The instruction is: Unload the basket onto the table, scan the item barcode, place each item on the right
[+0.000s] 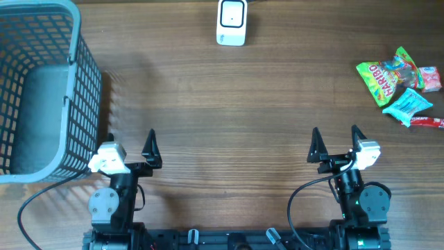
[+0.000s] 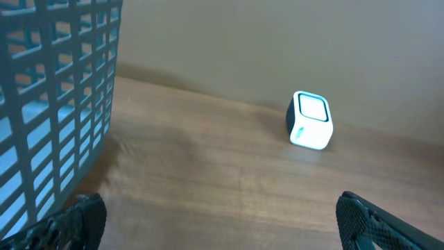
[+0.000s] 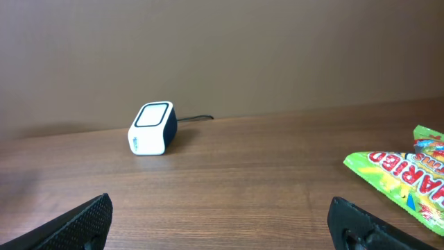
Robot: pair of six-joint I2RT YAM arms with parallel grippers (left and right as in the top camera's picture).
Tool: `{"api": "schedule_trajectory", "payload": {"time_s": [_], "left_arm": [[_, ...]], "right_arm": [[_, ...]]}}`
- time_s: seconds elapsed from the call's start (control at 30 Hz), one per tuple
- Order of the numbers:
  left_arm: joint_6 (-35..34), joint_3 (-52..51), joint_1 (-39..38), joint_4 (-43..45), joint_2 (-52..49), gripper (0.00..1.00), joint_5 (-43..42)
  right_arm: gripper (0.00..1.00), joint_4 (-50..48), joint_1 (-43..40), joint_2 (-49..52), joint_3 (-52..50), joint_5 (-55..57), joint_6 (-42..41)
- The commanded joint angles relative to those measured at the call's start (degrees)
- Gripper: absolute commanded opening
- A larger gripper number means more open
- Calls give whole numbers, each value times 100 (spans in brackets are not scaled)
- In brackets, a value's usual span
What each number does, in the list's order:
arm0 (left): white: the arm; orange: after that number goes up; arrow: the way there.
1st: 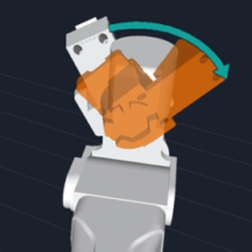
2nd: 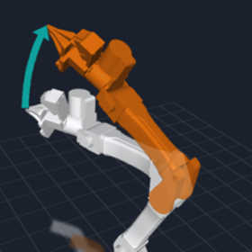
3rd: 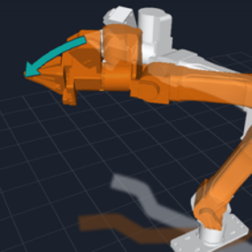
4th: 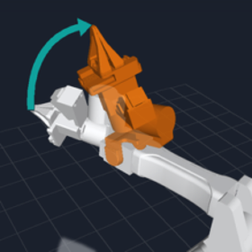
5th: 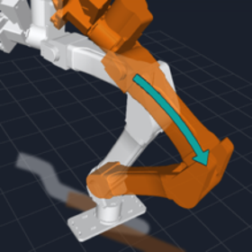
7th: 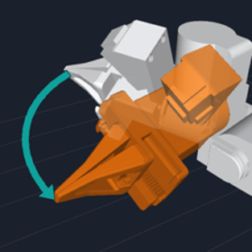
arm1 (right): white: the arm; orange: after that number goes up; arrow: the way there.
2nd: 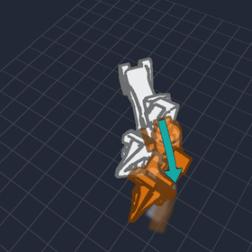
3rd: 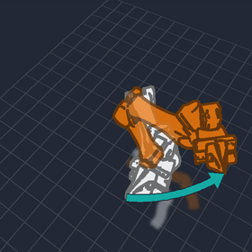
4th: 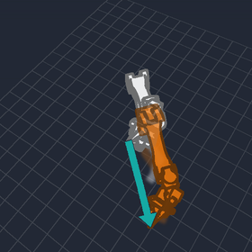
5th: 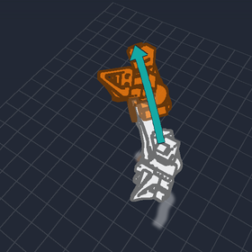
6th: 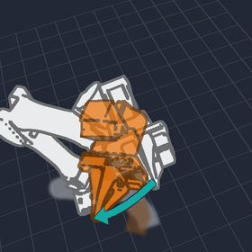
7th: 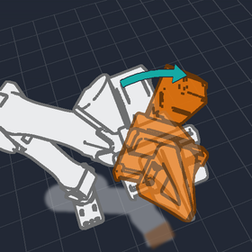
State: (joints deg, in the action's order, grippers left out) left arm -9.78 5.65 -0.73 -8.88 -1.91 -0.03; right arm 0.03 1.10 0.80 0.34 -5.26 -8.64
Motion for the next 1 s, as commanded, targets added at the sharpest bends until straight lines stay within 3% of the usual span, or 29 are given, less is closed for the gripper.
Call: {"api": "schedule_trajectory", "payload": {"time_s": [0.0, 0.13, 0.97], "left_arm": [[35, -262, 22, 411, 160, 100, -35], [35, -479, 22, 774, 173, 100, -33], [229, -529, 22, 448, 173, 100, -125]], "right_arm": [[100, -13, 44, -22, -4, 98, 111], [100, -13, 44, -22, -4, 98, 111], [100, -13, 44, -22, -4, 98, 111]]}}
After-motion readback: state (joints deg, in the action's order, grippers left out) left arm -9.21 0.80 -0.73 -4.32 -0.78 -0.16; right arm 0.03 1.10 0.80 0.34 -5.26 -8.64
